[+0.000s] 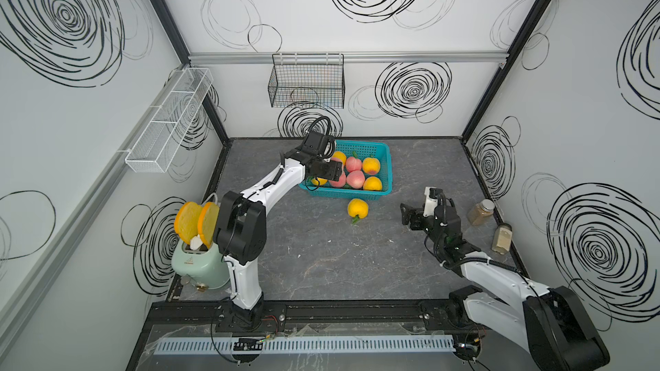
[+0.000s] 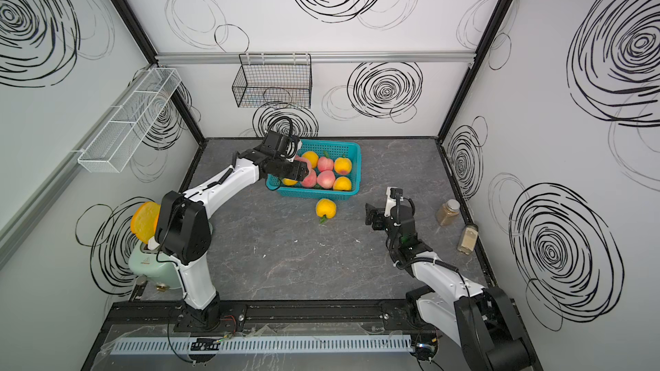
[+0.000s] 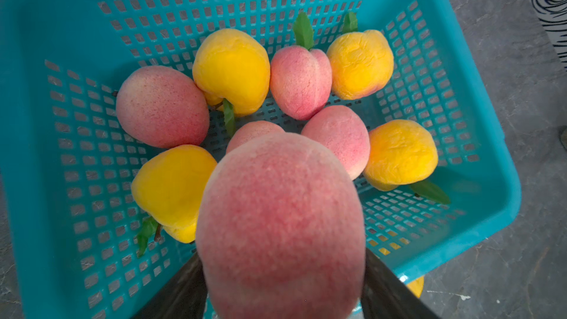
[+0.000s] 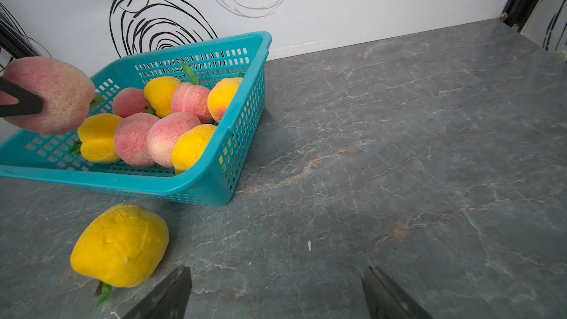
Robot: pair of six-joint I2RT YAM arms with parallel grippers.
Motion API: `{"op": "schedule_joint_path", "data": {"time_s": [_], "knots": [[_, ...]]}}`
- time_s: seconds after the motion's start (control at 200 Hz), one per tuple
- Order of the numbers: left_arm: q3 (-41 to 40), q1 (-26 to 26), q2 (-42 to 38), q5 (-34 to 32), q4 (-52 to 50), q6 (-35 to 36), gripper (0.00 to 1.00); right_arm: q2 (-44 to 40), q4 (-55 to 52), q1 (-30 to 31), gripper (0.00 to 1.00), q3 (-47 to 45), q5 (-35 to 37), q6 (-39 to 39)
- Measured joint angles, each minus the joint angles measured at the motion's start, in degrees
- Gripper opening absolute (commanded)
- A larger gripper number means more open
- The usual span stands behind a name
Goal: Put the peaches into the basket
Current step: Place the peach in the basket.
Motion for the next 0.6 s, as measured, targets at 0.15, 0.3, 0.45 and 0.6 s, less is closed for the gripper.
{"op": "schedule_joint_path", "data": {"time_s": [0.15,0.3,0.45,0.6], "knots": [[0.0,0.0,1.6,-0.7,-0.1,0.1,0.81,0.5,0.0,0.0,0.91,0.0,-0.2,0.0],[-0.5,0.0,2.6,-1.5,-0.4,0.2,0.82,0.5,0.0,0.0,0.91,0.0,-0.2,0.0],[-0.5,0.0,2.6,-1.7,-0.3,0.2,0.82,0.5,0.0,0.0,0.91,0.0,-0.2,0.0],[-0.6,0.0,2.6,-1.6,-0.3,0.2,0.82,0.5,0.0,0.0,0.91,0.0,-0.2,0.0]]}}
